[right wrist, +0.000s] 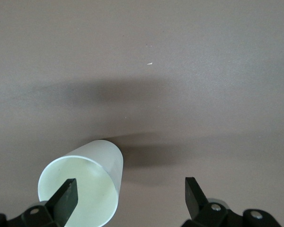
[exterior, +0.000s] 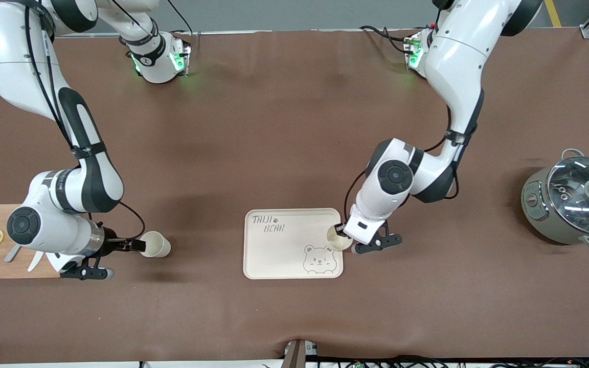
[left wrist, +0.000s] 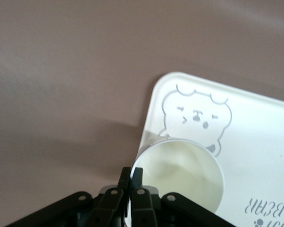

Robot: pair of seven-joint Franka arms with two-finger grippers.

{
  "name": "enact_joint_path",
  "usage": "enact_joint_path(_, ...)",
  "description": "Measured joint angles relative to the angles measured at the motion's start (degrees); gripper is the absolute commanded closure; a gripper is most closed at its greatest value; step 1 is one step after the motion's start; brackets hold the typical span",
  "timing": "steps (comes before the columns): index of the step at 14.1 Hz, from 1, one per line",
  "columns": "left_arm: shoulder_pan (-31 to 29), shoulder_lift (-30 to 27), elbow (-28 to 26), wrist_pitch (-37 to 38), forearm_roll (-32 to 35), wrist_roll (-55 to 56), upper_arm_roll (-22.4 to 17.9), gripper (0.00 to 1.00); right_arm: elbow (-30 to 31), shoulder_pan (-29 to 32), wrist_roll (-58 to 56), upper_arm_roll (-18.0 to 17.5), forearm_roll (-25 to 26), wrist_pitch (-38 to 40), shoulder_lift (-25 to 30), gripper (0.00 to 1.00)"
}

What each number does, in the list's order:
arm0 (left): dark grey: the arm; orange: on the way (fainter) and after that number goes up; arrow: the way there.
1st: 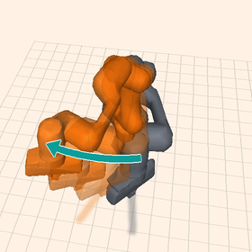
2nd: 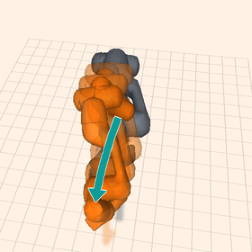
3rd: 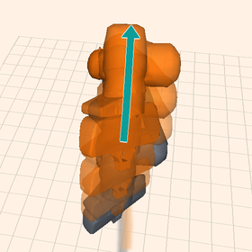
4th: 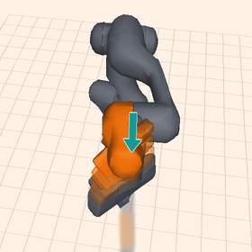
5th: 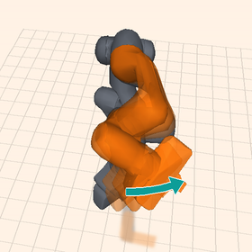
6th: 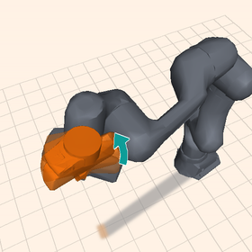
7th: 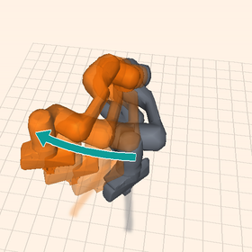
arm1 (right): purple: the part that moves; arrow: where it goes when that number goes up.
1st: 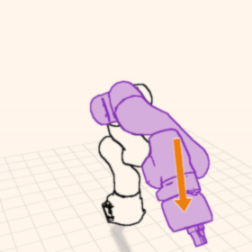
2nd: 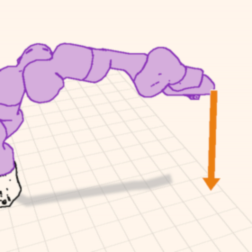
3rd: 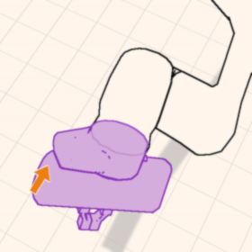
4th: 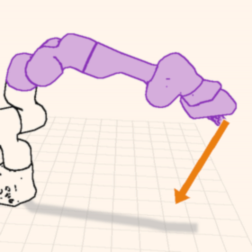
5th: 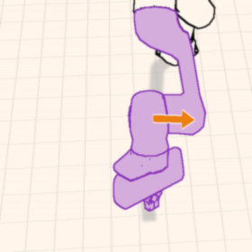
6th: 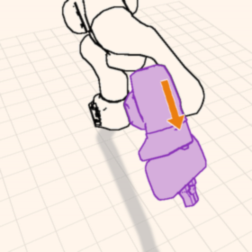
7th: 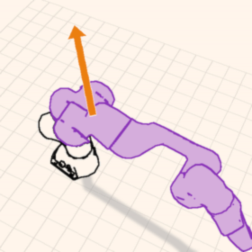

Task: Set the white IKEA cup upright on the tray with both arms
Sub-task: 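Lower the held cup onto the bear tray and open the left gripper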

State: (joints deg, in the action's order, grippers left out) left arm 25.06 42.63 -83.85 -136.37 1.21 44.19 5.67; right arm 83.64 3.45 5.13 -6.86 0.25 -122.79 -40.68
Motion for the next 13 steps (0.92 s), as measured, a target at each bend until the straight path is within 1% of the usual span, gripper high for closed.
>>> enact_joint_path(5,3.6,0.1,0.6,5.2,0.1,2.4,-0.7,1.00,0.3,-0.2,0.0,0.0,0.0,0.1,-1.1,0.00)
enact_joint_path(9,6.4,0.2,0.6,5.8,0.2,3.9,-2.5,1.00,1.1,-0.2,0.0,0.0,0.1,0.1,-1.6,0.00)
enact_joint_path(13,6.7,0.5,0.6,5.8,0.6,4.0,-3.1,1.00,1.7,-0.4,0.0,0.0,0.1,0.1,-1.7,0.00)
